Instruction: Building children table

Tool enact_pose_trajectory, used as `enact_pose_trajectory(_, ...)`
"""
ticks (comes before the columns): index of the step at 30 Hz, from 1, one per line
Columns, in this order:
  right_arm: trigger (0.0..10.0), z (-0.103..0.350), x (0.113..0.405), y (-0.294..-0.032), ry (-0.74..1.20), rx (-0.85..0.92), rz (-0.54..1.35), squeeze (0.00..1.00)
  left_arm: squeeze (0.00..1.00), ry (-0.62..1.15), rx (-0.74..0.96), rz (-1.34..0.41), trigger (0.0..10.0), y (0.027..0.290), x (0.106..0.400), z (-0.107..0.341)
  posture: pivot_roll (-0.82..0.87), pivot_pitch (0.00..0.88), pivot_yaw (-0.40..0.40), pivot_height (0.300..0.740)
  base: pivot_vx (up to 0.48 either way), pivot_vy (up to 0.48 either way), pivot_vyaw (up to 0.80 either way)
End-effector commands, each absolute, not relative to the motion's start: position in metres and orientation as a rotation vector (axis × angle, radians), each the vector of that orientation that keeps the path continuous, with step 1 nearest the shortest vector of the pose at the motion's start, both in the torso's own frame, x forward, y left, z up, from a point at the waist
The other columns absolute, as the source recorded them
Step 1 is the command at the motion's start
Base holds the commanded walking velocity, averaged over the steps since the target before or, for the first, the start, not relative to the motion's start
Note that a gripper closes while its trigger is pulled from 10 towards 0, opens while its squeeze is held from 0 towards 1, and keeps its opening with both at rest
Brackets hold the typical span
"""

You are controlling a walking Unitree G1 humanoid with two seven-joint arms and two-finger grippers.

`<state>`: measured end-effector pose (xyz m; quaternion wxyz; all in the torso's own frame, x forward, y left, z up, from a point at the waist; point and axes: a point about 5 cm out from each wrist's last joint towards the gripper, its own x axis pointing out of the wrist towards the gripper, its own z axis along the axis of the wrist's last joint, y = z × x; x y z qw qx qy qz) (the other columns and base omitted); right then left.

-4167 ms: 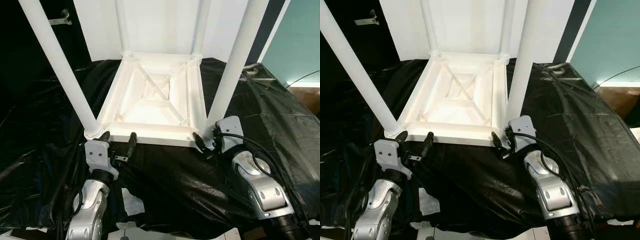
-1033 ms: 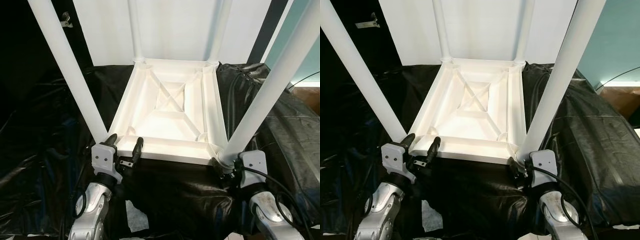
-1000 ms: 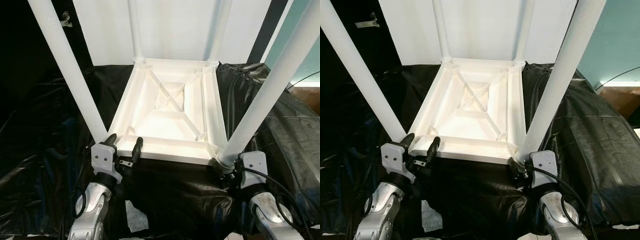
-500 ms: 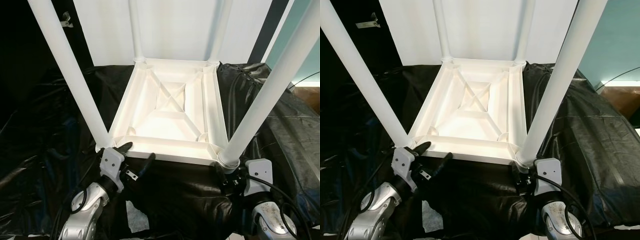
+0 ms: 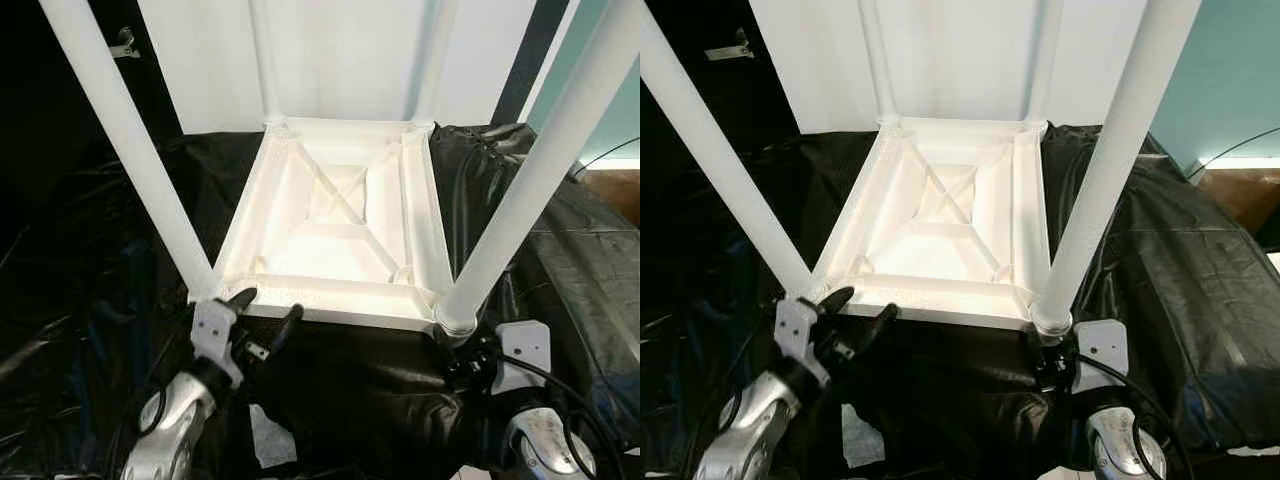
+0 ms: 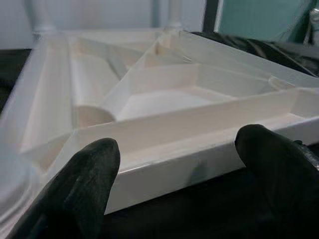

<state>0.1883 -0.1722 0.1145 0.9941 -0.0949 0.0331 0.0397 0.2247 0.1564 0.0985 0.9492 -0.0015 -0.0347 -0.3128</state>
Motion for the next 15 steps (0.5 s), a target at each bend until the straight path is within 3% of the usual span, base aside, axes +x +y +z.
enact_pose_trajectory(1,10.0,0.113,0.189,-0.171,0.07,-0.194,0.082,0.0,0.0,-0.073,0.002,-0.459,10.0,0.168,0.228,0.098,-0.04,0.027,-0.013,0.74,0.0,0.0,0.0)
enact_pose_trajectory(3,10.0,0.113,0.189,-0.171,0.07,-0.194,0.085,0.0,0.0,-0.073,-0.005,-0.442,10.0,0.171,0.228,0.098,-0.04,0.028,-0.014,0.74,0.0,0.0,0.0)
enact_pose_trajectory(4,10.0,0.112,0.19,-0.169,0.073,-0.194,0.096,0.0,0.0,-0.066,0.005,-0.341,10.0,0.186,0.223,0.095,-0.02,0.036,-0.018,0.74,0.0,0.0,0.0)
enact_pose_trajectory(15,10.0,0.11,0.193,-0.164,0.076,-0.192,0.124,0.0,0.0,-0.063,0.019,-0.185,10.0,0.208,0.21,0.094,0.01,0.044,-0.029,0.74,0.0,0.0,0.0)
